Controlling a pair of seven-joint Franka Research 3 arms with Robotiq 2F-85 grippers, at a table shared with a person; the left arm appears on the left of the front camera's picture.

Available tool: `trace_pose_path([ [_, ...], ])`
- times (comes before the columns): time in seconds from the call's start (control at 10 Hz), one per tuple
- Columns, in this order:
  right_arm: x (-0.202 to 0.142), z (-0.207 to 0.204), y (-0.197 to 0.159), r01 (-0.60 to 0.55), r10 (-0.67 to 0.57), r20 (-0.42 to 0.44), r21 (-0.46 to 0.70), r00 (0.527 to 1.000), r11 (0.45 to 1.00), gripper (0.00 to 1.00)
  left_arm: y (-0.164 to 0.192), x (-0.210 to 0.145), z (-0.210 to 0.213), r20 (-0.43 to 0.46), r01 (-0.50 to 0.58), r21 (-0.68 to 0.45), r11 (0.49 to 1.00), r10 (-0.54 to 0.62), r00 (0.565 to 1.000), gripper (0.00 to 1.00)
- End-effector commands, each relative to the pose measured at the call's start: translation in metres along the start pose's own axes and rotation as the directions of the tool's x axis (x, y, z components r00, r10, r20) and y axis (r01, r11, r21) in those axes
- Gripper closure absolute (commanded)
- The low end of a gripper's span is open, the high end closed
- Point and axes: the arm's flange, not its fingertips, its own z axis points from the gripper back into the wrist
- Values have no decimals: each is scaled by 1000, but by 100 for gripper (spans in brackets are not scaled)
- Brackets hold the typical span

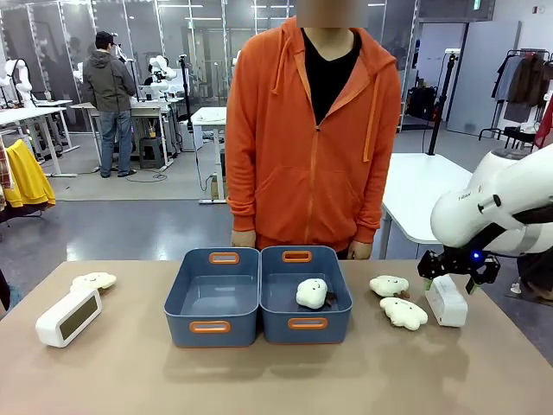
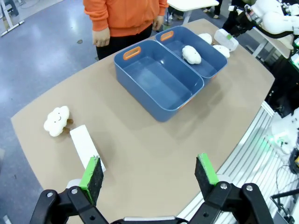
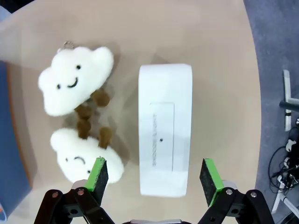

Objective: Sort the digital clocks into the basket.
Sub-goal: Pick up the Digital clock from the table and place it into the empty Plastic storage basket.

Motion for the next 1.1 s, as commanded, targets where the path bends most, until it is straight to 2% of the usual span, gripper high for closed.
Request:
trace_pose_path([
  [0.0,1,-10,7,16,-15,5,-68,1000,998,0,1,-1,1,-14,12,-5,1000,-12,1000,0],
  [0.2,1,-31,3,38,-40,-31,-56,999,998,0,1,-1,1,-14,12,-5,1000,-12,1000,0],
  [0.3,1,-38,-2,58,-61,-56,-44,997,997,18,1,-1,1,-14,12,-5,1000,-12,1000,0],
  [0.5,0,-41,-7,54,-56,-56,-45,997,998,77,1,-1,1,-14,12,-5,1000,-12,1000,0],
  [0.6,1,-39,-7,53,-56,-54,-44,997,998,66,1,-1,1,-14,12,-5,1000,-12,1000,0],
  [0.7,1,-37,-6,45,-48,-57,-52,997,998,100,1,-1,1,-14,12,-5,1000,-12,1000,0],
  [1.0,1,-23,-13,28,-26,-102,15,994,999,100,1,-1,1,-14,12,-5,1000,-12,1000,0],
])
